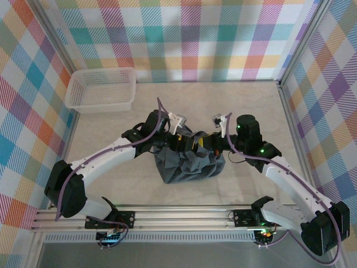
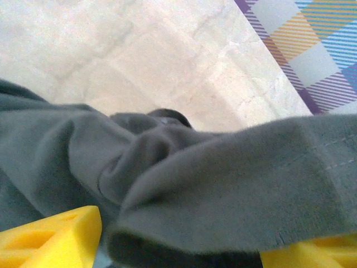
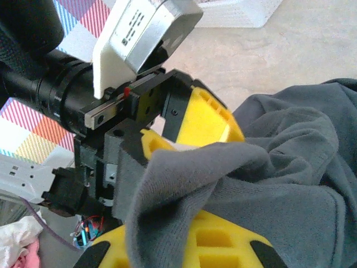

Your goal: Fold the inside-out t-shirt

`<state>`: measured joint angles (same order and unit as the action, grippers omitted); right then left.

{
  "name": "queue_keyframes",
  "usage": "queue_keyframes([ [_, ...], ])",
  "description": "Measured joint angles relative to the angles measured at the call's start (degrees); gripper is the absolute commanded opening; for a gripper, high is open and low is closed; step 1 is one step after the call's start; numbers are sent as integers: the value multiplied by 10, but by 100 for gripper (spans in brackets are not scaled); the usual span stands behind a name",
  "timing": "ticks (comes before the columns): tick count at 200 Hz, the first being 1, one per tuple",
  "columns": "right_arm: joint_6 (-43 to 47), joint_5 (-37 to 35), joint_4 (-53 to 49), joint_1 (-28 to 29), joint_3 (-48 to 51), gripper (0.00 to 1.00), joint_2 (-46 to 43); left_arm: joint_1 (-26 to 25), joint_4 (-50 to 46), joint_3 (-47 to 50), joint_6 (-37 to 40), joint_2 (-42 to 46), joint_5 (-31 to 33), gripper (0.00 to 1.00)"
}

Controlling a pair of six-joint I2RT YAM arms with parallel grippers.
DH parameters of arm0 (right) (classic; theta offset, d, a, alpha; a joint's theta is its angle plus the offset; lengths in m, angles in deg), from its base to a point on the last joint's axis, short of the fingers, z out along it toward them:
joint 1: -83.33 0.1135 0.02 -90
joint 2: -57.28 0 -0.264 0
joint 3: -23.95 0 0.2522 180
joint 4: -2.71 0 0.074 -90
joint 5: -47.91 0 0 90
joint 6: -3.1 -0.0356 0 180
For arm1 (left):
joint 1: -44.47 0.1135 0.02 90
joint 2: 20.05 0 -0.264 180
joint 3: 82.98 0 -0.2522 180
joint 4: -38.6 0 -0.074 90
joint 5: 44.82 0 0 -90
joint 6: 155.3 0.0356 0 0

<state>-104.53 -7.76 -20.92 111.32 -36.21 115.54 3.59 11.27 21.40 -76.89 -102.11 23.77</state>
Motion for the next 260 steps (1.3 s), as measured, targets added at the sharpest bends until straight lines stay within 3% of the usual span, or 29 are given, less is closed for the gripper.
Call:
queue_keyframes([
  [29, 1, -3, -4, 0, -4, 0, 2, -11, 0, -30, 40, -15, 41, 52],
  [55, 3, -26, -16, 0, -7, 0, 0, -15, -3, -33, 56, -14, 77, 19],
  [77, 5, -65, -36, 0, -7, 0, -5, -14, -18, -33, 48, -3, 96, 0],
  [142, 16, -125, -78, 0, -12, 1, 1, 3, -66, -90, 17, 61, 40, 0],
  [183, -6, -256, -115, -9, -22, 6, 8, -6, -94, -177, -16, 47, -59, 0],
  [191, -19, -281, -124, -15, -24, 12, 8, -17, -83, -186, -30, 33, -71, 0],
  [198, -31, -305, -132, -22, -26, 23, 7, -28, -69, -188, -41, 20, -77, 1],
  [209, -52, -351, -155, -37, -28, 56, 4, -55, -34, -185, -61, -6, -82, 21],
  [224, -87, -421, -200, -57, -28, 83, -10, -98, 17, -174, -84, -42, -89, 45],
  [243, -122, -509, -265, -70, -34, 89, -49, -146, 54, -142, -78, -53, -69, 56],
  [260, -131, -557, -301, -70, -53, 81, -99, -166, 59, -89, -51, -10, -9, 58],
])
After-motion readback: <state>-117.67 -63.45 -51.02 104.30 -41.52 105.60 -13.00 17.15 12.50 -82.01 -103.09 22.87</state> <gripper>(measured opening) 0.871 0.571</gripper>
